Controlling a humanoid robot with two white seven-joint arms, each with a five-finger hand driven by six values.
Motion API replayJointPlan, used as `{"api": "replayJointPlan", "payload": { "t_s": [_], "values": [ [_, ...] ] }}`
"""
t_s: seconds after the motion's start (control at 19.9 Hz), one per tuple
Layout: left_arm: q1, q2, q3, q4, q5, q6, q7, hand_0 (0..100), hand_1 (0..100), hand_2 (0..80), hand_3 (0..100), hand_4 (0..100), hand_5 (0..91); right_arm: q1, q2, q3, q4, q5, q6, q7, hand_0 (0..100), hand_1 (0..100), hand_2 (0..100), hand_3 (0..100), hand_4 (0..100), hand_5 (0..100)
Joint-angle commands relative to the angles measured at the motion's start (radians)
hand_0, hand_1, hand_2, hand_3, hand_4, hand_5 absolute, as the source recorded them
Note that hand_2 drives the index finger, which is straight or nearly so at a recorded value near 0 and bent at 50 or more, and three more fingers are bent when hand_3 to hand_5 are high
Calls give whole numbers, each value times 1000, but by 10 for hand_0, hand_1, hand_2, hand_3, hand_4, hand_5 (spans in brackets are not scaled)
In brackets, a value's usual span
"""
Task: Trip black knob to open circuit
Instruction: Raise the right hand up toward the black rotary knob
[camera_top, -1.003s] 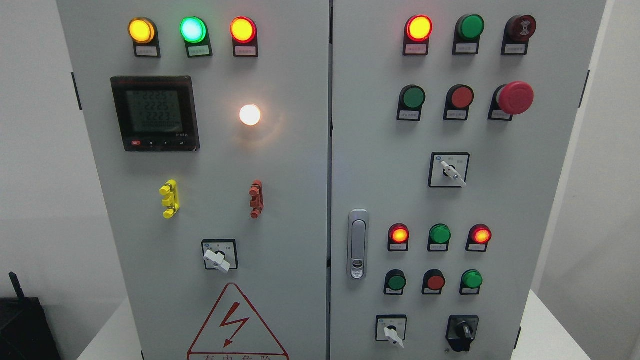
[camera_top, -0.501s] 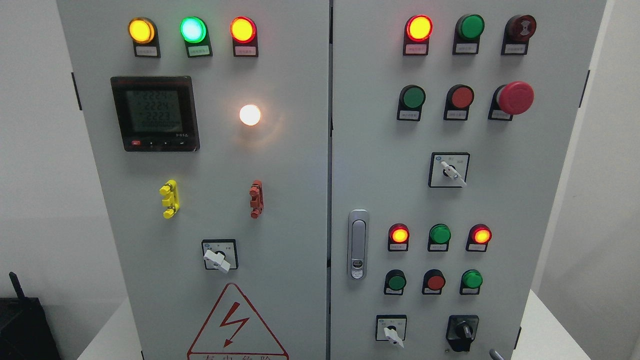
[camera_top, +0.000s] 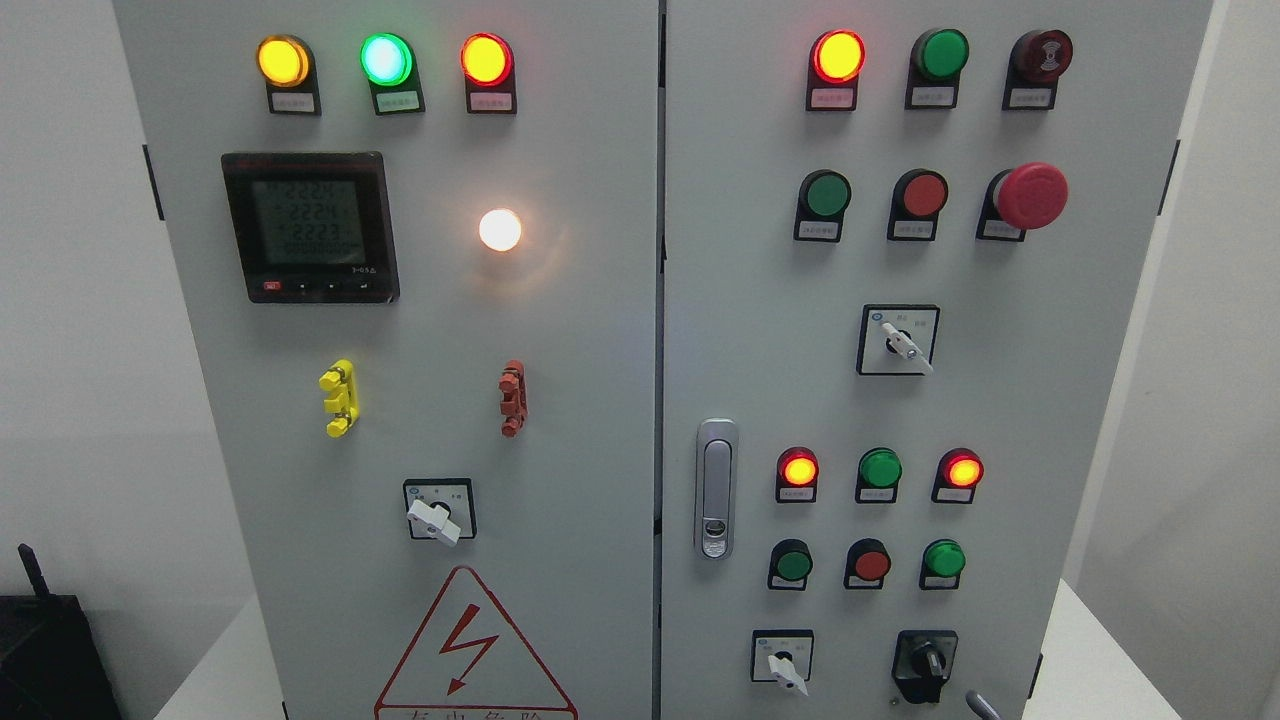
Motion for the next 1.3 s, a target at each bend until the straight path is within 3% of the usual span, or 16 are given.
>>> {"api": "replayJointPlan", "payload": {
  "t_s": [0.0, 1.25],
  "values": [
    [0, 0, 1, -25, 0, 1, 0, 120, 389, 0, 0, 0, 0, -5, 1, 26, 5, -1, 0, 1, 0, 64, 0, 990, 911, 825],
    [0, 0, 0, -25, 0, 0, 0, 120, 389, 0, 0, 0, 0, -26, 2, 42, 25, -1, 8, 3, 0, 58, 0, 995, 917, 834]
  ]
}}
